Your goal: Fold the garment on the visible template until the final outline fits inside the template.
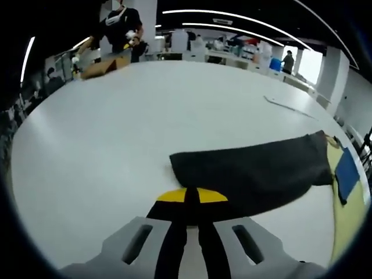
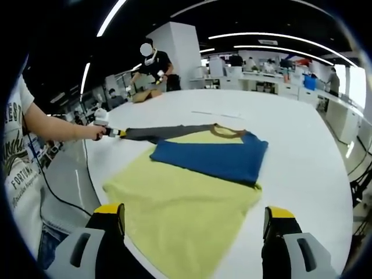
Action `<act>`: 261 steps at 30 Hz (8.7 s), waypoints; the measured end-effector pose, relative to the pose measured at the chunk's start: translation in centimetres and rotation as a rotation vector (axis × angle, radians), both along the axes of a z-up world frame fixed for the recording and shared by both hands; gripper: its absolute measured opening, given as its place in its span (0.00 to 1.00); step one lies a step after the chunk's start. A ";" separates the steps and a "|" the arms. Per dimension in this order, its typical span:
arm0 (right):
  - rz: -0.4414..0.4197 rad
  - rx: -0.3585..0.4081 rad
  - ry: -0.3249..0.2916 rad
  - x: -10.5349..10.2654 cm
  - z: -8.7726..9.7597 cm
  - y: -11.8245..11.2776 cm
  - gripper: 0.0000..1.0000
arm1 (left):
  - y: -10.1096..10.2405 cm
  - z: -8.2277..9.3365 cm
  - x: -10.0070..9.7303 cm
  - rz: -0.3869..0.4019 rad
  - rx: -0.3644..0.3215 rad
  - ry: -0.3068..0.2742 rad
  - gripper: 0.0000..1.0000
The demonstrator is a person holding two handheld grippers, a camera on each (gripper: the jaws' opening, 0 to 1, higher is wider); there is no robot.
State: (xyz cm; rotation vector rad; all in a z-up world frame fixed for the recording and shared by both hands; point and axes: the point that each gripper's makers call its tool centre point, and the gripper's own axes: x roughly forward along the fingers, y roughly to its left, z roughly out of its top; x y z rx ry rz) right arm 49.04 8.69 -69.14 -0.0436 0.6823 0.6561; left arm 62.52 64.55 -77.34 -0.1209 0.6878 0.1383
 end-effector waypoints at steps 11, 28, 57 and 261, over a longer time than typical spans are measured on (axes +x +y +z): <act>0.002 0.000 -0.011 -0.1 0.3 -0.2 0.98 | 0.2 1.7 0.6 0.009 0.001 -0.043 0.02; 0.008 0.012 -0.019 -0.3 0.3 0.0 0.99 | -1.2 3.4 1.1 -0.041 0.014 -0.056 0.02; 0.062 0.028 -0.050 -0.7 0.6 1.1 0.99 | -11.3 7.9 3.8 -0.317 -0.063 -0.151 0.02; 0.311 -0.103 0.071 -4.8 -4.4 0.5 0.90 | -32.7 3.0 -15.4 -1.194 -0.126 -0.050 0.91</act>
